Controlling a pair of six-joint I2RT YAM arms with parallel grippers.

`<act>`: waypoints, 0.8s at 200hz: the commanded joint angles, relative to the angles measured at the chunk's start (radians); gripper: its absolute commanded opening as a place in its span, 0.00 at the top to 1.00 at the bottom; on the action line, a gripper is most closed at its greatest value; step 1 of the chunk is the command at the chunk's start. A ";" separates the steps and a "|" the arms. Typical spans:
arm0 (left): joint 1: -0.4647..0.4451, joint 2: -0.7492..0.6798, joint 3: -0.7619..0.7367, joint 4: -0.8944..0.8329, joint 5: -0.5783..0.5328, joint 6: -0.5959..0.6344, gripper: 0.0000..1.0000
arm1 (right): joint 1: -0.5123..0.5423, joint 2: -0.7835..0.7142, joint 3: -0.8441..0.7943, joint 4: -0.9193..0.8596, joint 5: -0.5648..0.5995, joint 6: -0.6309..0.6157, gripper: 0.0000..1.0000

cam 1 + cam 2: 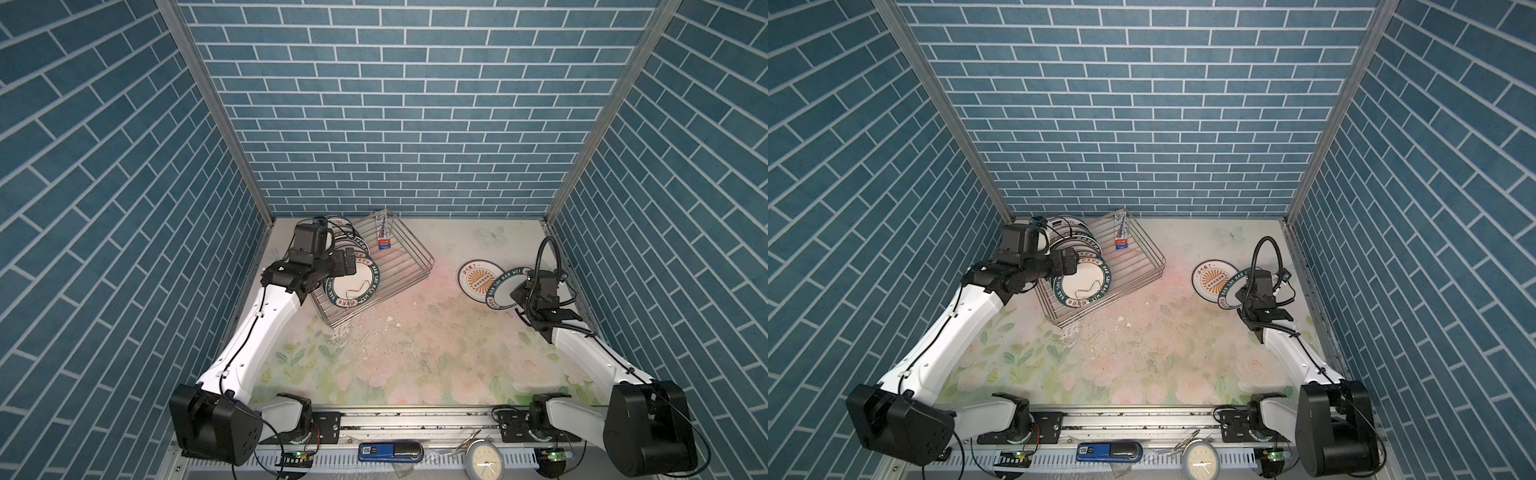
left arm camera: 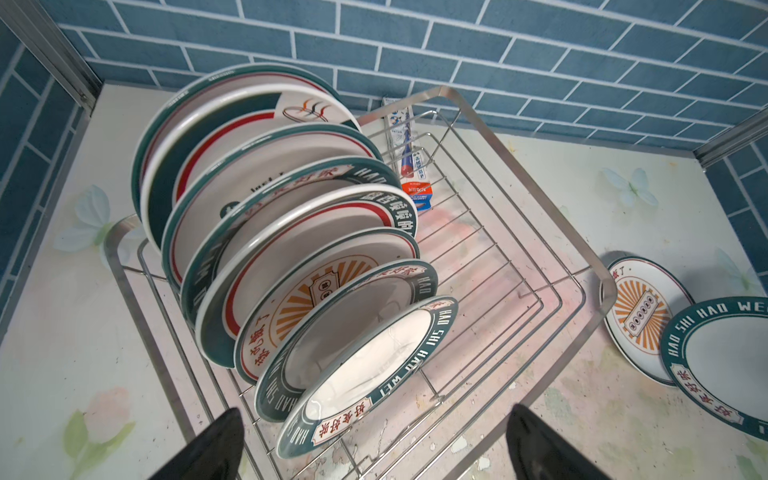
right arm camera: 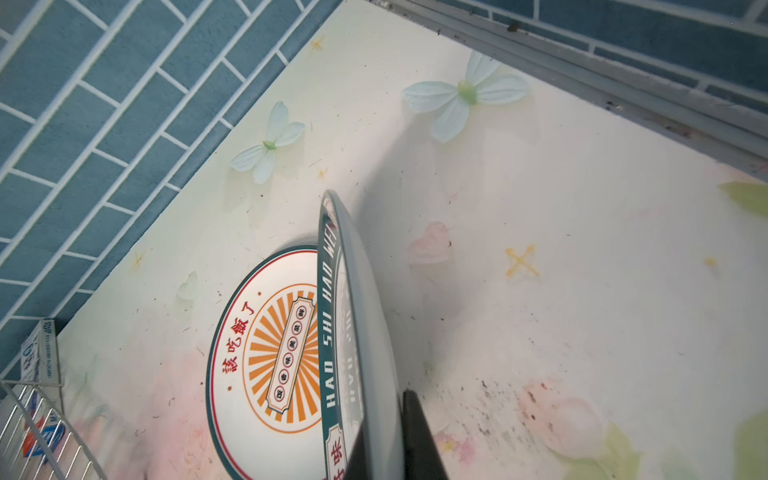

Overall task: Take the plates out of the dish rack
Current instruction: 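Carry the plate with the right gripper beside the sunburst plate and lower it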

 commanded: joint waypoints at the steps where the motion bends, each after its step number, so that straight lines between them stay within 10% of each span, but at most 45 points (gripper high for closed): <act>1: 0.004 -0.007 0.023 -0.017 0.025 0.002 0.01 | -0.010 0.027 0.043 0.046 -0.090 0.069 1.00; 160: 0.004 -0.026 0.000 0.016 0.095 -0.008 0.01 | -0.094 0.232 0.037 0.191 -0.362 0.116 0.78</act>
